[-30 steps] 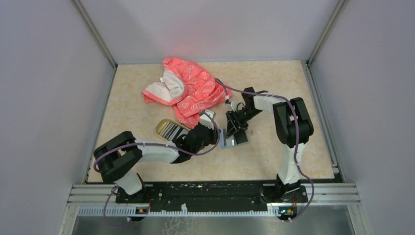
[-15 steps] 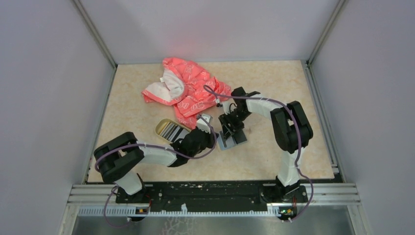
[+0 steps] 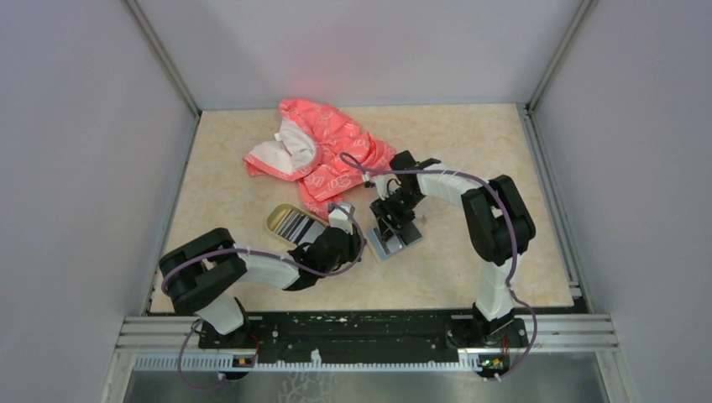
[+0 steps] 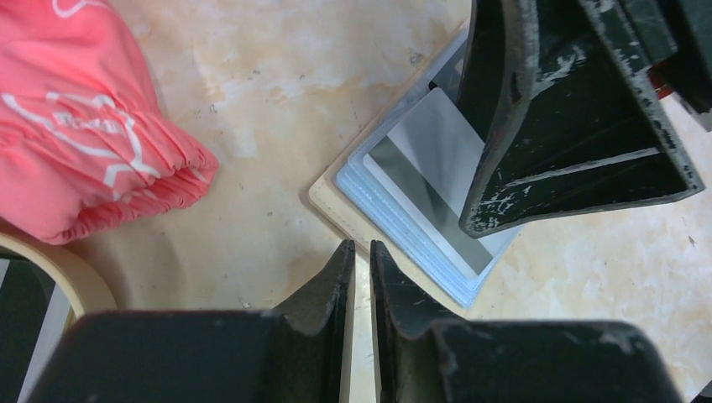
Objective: Put the credit cards into the card holder
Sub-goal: Insert the credit card into the card holder.
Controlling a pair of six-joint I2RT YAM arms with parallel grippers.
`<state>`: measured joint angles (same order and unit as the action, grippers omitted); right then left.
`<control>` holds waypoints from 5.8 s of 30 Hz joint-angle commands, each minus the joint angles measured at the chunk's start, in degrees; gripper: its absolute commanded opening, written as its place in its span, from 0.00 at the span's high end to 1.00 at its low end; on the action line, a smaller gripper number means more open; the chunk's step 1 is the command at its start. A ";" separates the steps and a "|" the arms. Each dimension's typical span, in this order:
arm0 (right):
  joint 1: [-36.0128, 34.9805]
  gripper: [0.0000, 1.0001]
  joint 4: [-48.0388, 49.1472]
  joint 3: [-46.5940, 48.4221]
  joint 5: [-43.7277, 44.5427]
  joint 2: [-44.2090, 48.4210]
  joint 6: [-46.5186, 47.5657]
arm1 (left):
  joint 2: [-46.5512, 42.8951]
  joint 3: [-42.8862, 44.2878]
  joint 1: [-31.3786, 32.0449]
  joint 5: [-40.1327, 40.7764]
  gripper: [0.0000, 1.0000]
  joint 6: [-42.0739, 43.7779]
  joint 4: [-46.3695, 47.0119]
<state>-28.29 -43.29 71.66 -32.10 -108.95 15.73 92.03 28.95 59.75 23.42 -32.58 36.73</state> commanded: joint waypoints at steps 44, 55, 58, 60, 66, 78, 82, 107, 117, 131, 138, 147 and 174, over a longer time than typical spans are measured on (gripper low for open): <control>-3.08 1.00 6.22 -3.12 10.76 2.52 3.61 | 2.80 3.10 0.01 -3.92 0.87 -2.85 -2.68; -2.55 1.00 5.47 -2.53 8.90 5.54 4.05 | -5.26 -1.72 -0.03 -4.26 0.85 -2.65 -1.91; -1.44 1.00 5.88 -3.19 7.63 8.82 5.11 | -8.50 -5.08 -0.03 -4.61 0.82 -3.35 0.93; -0.80 0.99 5.82 -3.44 5.16 10.63 6.10 | -10.09 -7.10 0.02 -4.61 0.80 -4.34 2.55; -0.57 0.99 8.80 -5.96 -0.65 15.74 9.55 | -13.36 -9.61 -0.02 -6.94 0.77 -6.61 4.28; -2.06 0.99 6.32 -4.36 5.58 5.65 8.27 | -8.10 -8.04 0.02 -8.87 0.90 -8.82 7.19; -2.16 0.99 5.91 -4.13 7.11 3.84 8.01 | -5.04 -6.38 0.01 -9.03 0.91 -8.95 6.96; -2.38 0.98 2.45 -2.25 7.58 -0.56 7.74 | 6.52 3.49 0.01 -8.51 0.95 -10.53 -1.48; -2.23 0.90 3.64 -2.94 3.09 8.02 9.30 | 7.72 3.66 -0.91 -6.72 0.97 -10.73 -4.37; -1.33 0.45 14.29 -14.06 -9.49 26.57 21.00 | 7.28 0.67 -2.91 -10.19 0.97 -9.44 3.75; -3.11 0.02 17.49 -22.49 -6.98 28.80 36.72 | 8.65 0.14 -3.57 -12.14 0.97 -9.75 7.03; -6.53 0.02 21.20 -22.63 4.86 22.98 33.12 | 10.40 -1.30 -4.32 -13.84 0.98 -10.67 12.04; 1.68 0.76 15.15 -10.48 3.34 11.57 7.56 | 13.79 -3.20 -6.75 -18.41 0.98 -12.80 20.18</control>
<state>-26.87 -28.42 59.00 -32.62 -96.68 26.83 104.38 26.52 53.45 5.85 -45.43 56.80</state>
